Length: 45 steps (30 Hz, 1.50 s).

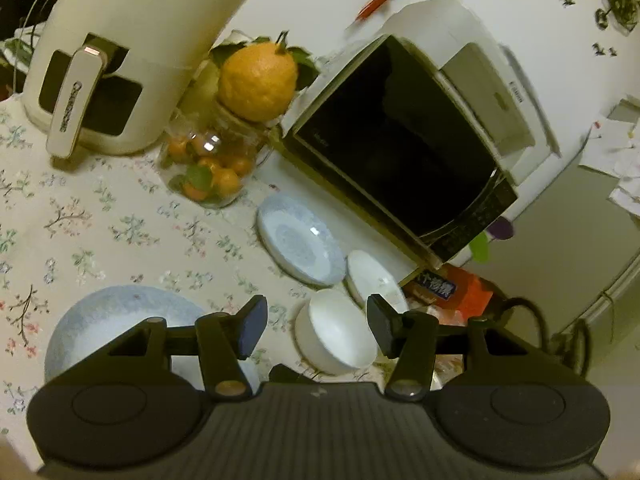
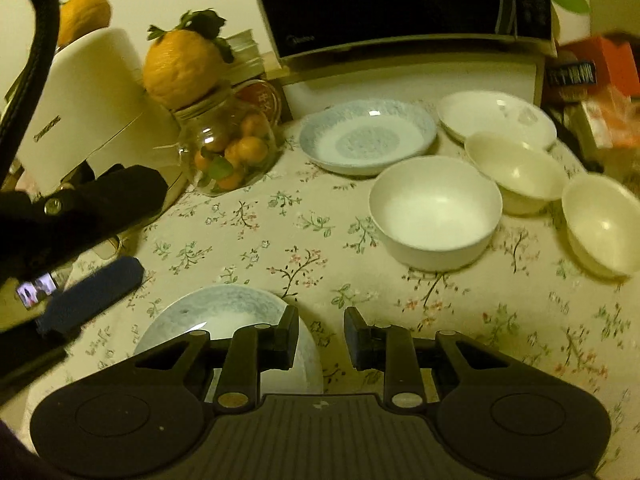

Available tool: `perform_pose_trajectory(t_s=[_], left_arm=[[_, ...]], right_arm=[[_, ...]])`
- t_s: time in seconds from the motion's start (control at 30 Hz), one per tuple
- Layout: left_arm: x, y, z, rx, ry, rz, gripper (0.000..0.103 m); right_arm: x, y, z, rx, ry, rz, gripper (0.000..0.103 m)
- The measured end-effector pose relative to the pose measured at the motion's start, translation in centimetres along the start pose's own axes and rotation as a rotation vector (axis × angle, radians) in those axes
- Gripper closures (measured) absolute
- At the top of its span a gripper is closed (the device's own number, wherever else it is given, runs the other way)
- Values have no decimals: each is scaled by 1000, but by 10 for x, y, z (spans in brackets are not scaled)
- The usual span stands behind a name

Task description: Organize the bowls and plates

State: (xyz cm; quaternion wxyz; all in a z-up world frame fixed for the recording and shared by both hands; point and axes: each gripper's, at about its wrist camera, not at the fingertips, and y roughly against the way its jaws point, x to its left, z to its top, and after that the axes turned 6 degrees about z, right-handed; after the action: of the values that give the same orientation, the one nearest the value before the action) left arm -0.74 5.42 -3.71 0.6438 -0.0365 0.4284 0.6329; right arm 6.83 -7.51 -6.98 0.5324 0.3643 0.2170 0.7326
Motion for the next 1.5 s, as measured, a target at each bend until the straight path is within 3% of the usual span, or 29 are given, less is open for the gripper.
perform_pose_trajectory(t_s=[0.13, 0.3, 0.43, 0.53, 0.7, 0.83, 1.0, 1.1, 1.23, 1.33, 1.5], left_arm=[[1, 1, 7, 4, -67, 121, 52], [-15, 3, 17, 37, -200, 236, 48], [-18, -2, 23, 94, -123, 260, 39], [-15, -10, 24, 110, -34, 241, 36], [-16, -19, 31, 93, -33, 244, 33], [-16, -25, 43, 68, -68, 302, 33], [-33, -49, 73, 16, -264, 439, 27], [-46, -73, 87, -24, -398, 517, 23], [-43, -113, 100, 64, -419, 530, 19], [-37, -138, 101, 121, -395, 542, 19], [-38, -172, 97, 140, -424, 565, 19]], right_arm=[[2, 1, 2, -8, 60, -42, 78], [11, 0, 9, -89, 258, -177, 73], [12, -4, 20, -166, 304, -351, 71], [3, -6, 31, -214, 222, -416, 59], [-12, -10, 45, -155, 62, -328, 52], [-18, -15, 56, -96, 67, -270, 49], [-27, -10, 81, -59, 76, -198, 41], [-35, -3, 105, -83, 113, -175, 35], [-50, 0, 129, -118, 128, -167, 29], [-67, -9, 146, -107, 102, -152, 33], [-94, -29, 162, -38, -30, -84, 42]])
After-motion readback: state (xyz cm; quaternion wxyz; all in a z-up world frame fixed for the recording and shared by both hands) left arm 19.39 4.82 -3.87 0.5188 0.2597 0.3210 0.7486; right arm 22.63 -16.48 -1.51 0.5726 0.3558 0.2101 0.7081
